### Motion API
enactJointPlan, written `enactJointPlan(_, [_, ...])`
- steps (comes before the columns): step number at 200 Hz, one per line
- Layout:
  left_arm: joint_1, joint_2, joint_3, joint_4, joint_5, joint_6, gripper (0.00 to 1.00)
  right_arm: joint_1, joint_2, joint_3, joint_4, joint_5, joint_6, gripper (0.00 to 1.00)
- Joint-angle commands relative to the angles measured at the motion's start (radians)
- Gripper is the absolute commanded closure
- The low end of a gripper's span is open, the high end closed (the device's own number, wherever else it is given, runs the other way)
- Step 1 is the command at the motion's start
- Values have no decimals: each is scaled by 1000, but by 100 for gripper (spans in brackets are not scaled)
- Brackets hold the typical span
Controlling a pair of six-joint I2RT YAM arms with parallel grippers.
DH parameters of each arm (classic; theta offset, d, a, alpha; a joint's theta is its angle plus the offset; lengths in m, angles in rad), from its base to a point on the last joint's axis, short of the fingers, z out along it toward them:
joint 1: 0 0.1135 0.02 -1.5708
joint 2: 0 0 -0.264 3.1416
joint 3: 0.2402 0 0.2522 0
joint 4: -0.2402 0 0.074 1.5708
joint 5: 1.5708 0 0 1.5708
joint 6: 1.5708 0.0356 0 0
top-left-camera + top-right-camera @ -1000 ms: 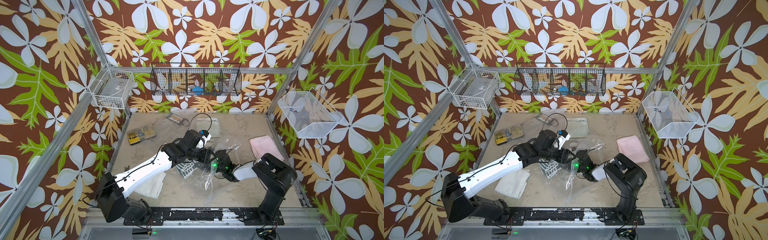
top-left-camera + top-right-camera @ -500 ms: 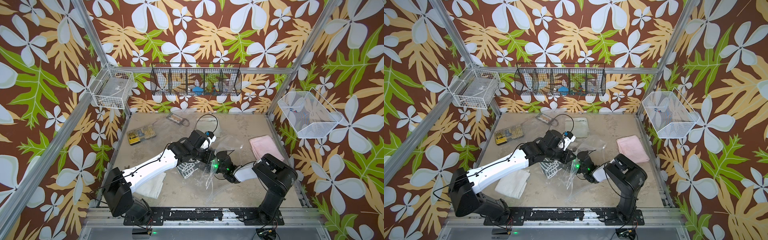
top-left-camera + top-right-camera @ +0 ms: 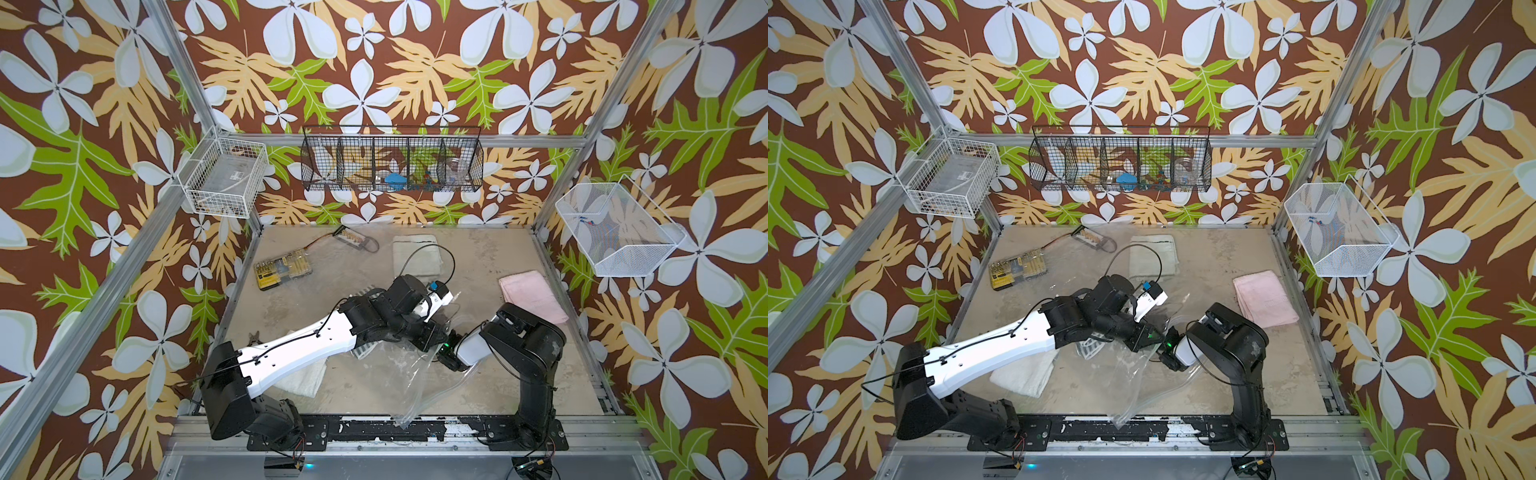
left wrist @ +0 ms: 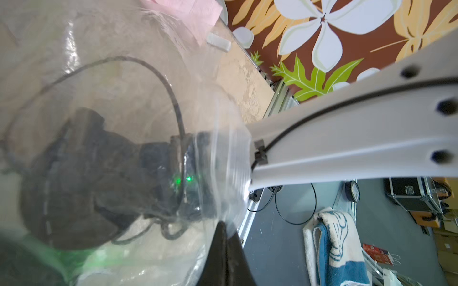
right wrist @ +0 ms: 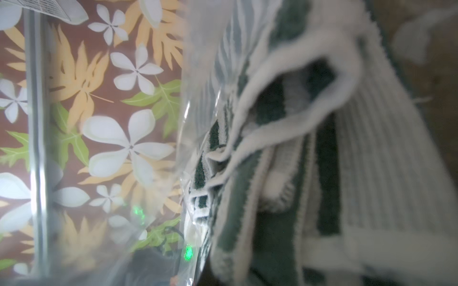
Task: Place the folded towel into the vacuum bag
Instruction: Place the towel in the vacuum bag.
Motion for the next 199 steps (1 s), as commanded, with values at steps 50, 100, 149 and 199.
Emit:
enactJointPlan(50, [-2, 27, 4, 32, 64, 33, 100, 8, 150, 214, -66, -20, -112, 100])
enactJointPlan(100, [-2, 23, -7, 44, 78, 35, 100, 8, 184, 296, -205, -20, -148, 96])
enactJointPlan(149, [40, -89, -30, 34, 2, 25, 51, 4, 36, 182, -314, -33, -159, 61])
enactJointPlan(199, [129, -142, -14, 47, -22, 29, 51, 4, -206, 98, -723, 82, -264, 45])
